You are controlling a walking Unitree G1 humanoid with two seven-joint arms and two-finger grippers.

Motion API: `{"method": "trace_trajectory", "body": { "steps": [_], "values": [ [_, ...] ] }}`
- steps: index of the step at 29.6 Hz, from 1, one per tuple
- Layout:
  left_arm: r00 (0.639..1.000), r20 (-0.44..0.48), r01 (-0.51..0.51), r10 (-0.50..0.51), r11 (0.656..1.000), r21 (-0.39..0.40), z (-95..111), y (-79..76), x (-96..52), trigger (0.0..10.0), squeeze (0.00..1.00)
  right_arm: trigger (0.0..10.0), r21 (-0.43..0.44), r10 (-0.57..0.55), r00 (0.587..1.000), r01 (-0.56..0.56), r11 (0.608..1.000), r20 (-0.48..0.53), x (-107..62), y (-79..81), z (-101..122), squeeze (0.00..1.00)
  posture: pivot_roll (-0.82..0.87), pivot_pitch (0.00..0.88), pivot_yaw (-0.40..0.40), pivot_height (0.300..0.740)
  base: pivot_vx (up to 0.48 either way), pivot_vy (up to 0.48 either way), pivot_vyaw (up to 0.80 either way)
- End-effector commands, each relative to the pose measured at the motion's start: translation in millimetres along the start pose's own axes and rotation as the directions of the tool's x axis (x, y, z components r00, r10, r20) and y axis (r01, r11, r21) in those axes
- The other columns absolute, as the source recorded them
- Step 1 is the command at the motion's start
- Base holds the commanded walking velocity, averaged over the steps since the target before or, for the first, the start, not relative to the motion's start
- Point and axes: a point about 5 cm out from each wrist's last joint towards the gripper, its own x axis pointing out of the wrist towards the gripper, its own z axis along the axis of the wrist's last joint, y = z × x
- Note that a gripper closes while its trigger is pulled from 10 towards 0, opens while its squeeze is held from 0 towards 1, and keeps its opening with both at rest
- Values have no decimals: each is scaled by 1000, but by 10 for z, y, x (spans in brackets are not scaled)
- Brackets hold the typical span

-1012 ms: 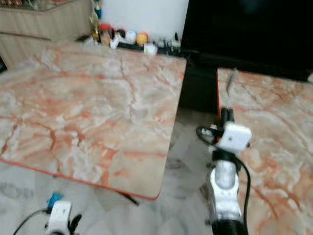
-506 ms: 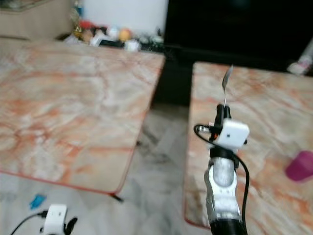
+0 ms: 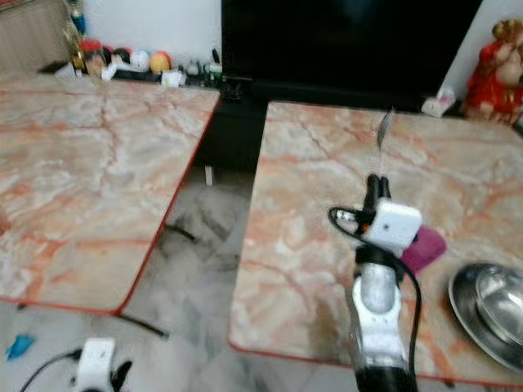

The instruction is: Setting the table

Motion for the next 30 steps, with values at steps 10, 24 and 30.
{"method": "trace_trajectory", "body": {
  "steps": [10, 24, 30],
  "values": [
    [1000, -16, -5, 5, 1000, 14, -27, 62, -15, 10000, 0, 10000, 11, 20, 1000, -20, 1000, 18, 30, 63, 45, 0, 119, 0, -55, 740, 0, -286, 0],
    [1000, -15, -8, 8, 1000, 5, -21, 59, -11, 10000, 0, 10000, 5, 14, 1000, -14, 1000, 19, 49, 30, 60, 0, 114, 0, -55, 740, 0, -286, 0],
    [1000, -22, -9, 9, 1000, 2, -35, 61, -15, 10000, 0, 10000, 2, 11, 1000, -11, 1000, 19, 72, 16, 65, 0, 113, 0, -56, 740, 0, -286, 0]
  ]
}}
